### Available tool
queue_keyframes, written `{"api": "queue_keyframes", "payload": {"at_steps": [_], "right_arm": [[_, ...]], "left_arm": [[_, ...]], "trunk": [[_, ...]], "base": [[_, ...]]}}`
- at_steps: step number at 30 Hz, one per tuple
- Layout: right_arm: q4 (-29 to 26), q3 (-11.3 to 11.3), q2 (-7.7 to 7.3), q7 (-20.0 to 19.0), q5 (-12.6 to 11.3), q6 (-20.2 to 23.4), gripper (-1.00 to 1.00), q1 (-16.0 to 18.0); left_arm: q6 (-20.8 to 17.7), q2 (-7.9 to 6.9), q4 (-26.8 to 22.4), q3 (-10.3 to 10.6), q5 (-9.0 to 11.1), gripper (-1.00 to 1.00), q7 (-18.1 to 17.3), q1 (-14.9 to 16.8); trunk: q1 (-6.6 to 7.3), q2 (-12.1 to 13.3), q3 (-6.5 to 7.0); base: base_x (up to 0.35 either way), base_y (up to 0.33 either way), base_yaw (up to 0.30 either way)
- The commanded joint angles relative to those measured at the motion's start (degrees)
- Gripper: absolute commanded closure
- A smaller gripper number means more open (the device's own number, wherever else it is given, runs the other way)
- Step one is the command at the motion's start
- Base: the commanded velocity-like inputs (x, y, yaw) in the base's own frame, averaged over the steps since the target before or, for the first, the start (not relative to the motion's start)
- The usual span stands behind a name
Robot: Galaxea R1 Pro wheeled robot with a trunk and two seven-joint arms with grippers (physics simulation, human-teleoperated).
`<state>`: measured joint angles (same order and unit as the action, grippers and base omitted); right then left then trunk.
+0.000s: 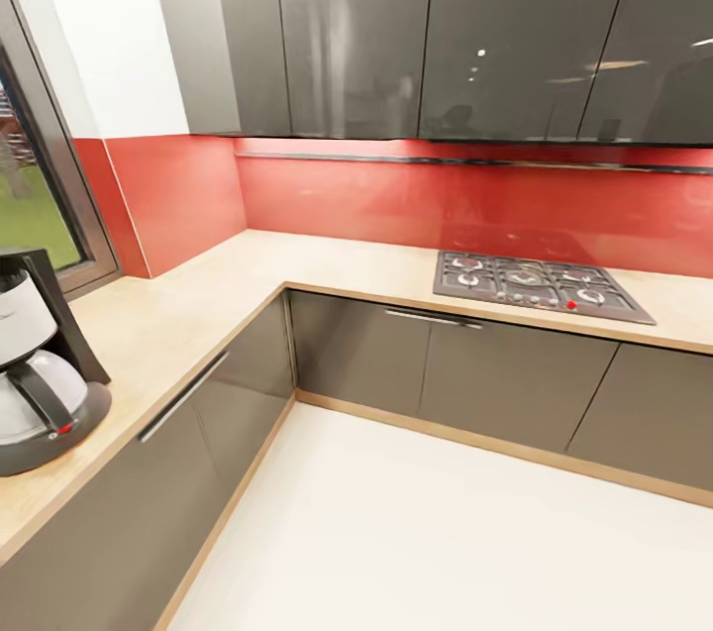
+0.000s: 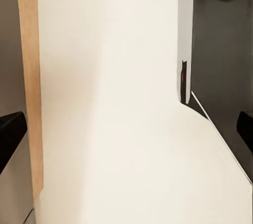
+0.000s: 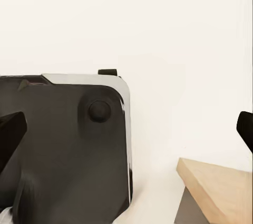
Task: Set up a coffee station on the kitchen countertop: keep the coffee maker on the countertop, move the bottle of coffee from the kitchen shelf to the counter next to the coffee maker, place a paper coffee filter on top of the coffee maker, put the saucer next to the coffee maker with the coffee cup on the saucer, and place the electric kettle next to the coffee maker.
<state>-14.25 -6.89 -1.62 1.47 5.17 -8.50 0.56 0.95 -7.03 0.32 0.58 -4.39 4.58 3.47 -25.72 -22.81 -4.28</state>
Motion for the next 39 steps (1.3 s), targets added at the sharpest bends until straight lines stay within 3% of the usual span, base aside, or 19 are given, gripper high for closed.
{"api": "queue_keyframes", "payload": {"at_steps": [1, 22, 39], "right_arm": [[0.1, -0.4, 0.03, 0.0, 0.5, -0.2, -1.0, 0.1], [0.1, -0.3, 0.03, 0.0, 0.6, -0.2, -1.0, 0.1], [0.1, -0.3, 0.12, 0.0, 0.6, -0.2, -1.0, 0.1]], "left_arm": [[0.1, 0.0, 0.0, 0.0, -0.4, -1.0, 0.2, 0.0], [0.2, 0.0, 0.0, -0.3, -0.2, -1.0, 0.3, 0.0], [1.9, -0.12, 0.0, -0.6, 0.0, -1.0, 0.5, 0.0]], "trunk": [[-0.06, -0.1, -0.12], [-0.06, -0.1, -0.12], [-0.06, -0.1, -0.12]], "base": [[0.309, -0.186, 0.0], [0.31, -0.155, 0.009], [0.252, -0.218, 0.26]]}}
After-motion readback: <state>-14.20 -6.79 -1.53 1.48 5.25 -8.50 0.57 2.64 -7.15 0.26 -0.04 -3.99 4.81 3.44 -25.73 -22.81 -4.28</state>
